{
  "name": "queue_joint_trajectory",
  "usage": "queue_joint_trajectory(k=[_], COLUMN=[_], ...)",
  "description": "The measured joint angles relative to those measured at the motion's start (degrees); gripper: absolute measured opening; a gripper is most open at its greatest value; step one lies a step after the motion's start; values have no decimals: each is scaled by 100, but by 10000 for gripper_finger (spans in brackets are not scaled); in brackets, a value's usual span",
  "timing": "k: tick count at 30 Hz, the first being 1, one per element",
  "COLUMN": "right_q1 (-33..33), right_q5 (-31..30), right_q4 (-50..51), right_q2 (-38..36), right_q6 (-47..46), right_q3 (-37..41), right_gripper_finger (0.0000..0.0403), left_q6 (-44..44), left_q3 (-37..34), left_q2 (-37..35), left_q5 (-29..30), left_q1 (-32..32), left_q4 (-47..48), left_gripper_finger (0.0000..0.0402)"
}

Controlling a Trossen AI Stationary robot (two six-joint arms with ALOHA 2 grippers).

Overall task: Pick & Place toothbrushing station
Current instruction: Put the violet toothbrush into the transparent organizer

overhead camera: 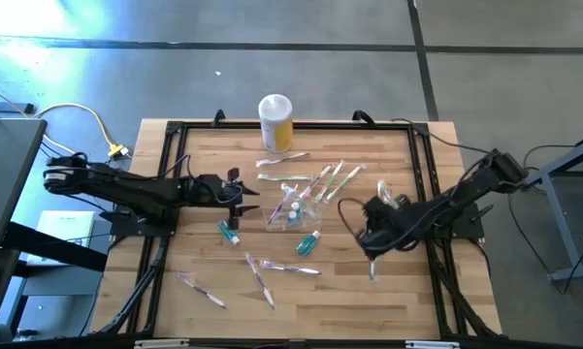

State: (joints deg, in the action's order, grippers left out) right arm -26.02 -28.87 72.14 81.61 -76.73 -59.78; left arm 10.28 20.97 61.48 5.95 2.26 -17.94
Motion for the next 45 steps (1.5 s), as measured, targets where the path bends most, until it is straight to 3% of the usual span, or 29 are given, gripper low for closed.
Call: queue_joint_trajectory(k=[4,9,13,19,23,32,45], right_q1=[495,1384,2063,3008,3681,4748,5439], right_q5=[226,645,1024,1083,1084,1443,1668], right_q4=[534,543,352,98,-49,-1278,-2361], right_q2=[-309,-504,-505,-503,-503,-501,-501], right_q6=[-76,790,1581,2351,2683,3503,3666], right_q3=[1,1,1,1,154,1033,1947], right_gripper_finger=[71,81,116,186,212,217,217], left_q6=[-1,-1,214,440,448,448,301], left_q3=[-6,-6,-6,-6,-6,-4,0], left_q2=[-298,-342,-342,-330,-256,218,1395], left_q5=[-240,-515,-861,-1403,-1870,-2609,-2685], left_q1=[-2,-1,-2,-2,-2,-2,-2], left_q4=[737,914,910,888,859,691,-461], left_gripper_finger=[168,168,168,168,168,168,168])
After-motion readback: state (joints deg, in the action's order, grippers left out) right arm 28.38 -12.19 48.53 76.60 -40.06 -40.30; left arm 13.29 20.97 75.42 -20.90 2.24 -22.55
